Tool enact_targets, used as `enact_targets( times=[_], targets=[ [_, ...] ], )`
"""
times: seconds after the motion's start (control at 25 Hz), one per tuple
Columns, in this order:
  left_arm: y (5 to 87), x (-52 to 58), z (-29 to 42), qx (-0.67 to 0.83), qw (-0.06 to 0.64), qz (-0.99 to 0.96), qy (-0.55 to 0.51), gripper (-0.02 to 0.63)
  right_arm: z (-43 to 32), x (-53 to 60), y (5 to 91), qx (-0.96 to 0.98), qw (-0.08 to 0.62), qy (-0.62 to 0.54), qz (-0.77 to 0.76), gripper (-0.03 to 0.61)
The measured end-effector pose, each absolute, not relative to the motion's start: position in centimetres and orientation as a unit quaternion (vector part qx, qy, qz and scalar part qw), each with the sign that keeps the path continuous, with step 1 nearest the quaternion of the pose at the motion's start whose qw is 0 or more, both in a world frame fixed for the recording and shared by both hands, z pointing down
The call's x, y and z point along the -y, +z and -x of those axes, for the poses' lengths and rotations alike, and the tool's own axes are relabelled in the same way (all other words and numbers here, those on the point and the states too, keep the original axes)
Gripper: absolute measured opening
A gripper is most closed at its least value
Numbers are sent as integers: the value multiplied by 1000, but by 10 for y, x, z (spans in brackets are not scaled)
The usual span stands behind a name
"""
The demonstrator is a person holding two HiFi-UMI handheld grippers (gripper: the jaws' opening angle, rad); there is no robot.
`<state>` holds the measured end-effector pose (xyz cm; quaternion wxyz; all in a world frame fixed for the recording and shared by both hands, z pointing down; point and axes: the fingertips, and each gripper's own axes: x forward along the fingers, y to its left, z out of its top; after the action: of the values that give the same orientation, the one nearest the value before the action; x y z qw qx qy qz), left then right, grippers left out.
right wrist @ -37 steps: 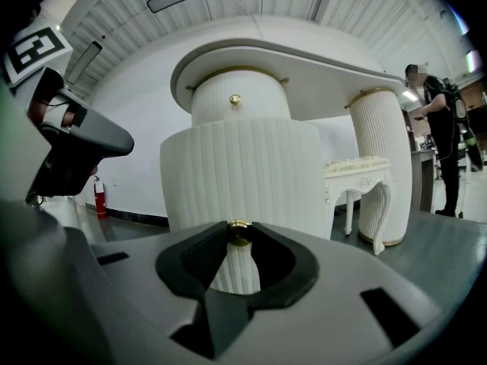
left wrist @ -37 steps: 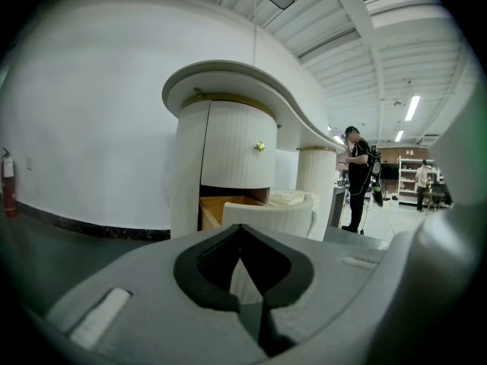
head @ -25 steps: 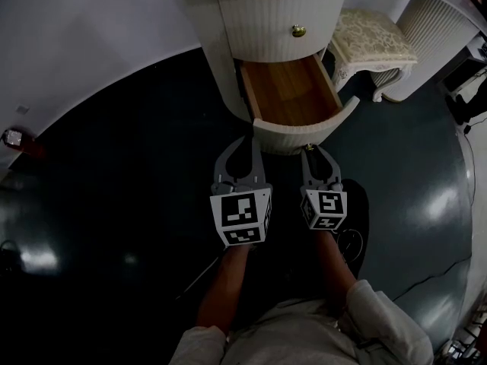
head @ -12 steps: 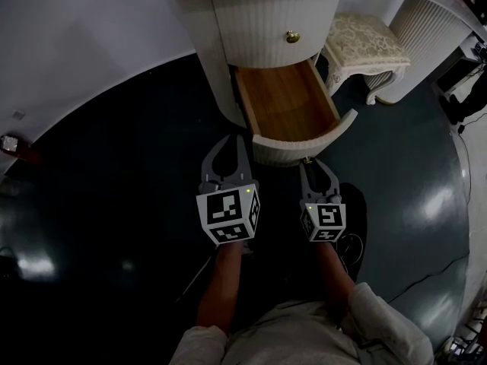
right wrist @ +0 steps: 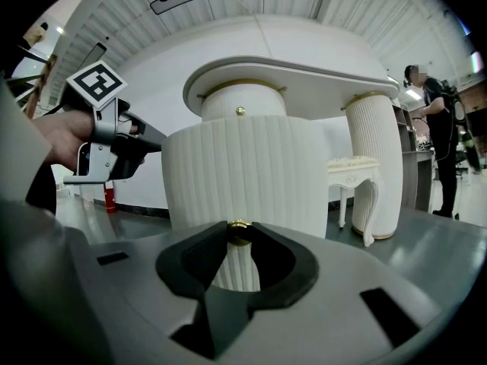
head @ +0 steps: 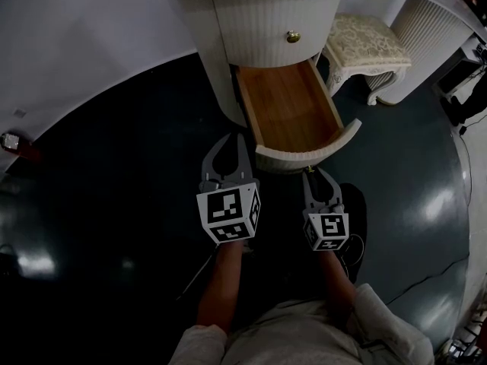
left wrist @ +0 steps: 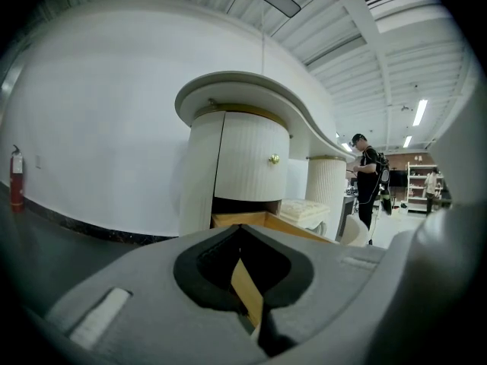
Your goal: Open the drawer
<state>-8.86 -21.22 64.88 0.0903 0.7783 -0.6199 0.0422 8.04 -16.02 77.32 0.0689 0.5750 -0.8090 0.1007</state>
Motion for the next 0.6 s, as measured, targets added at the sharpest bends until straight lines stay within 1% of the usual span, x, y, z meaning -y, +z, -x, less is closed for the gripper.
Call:
enact_targets(
  times=[0.44,0.6],
  targets=[
    [645,216,75,612,92,-785,39,9,-83,152,774,812,71,98,-571,110],
    [640,220,73,612,84,-785,44,9,-82,150,776,815,88,112,-562,117]
  ],
)
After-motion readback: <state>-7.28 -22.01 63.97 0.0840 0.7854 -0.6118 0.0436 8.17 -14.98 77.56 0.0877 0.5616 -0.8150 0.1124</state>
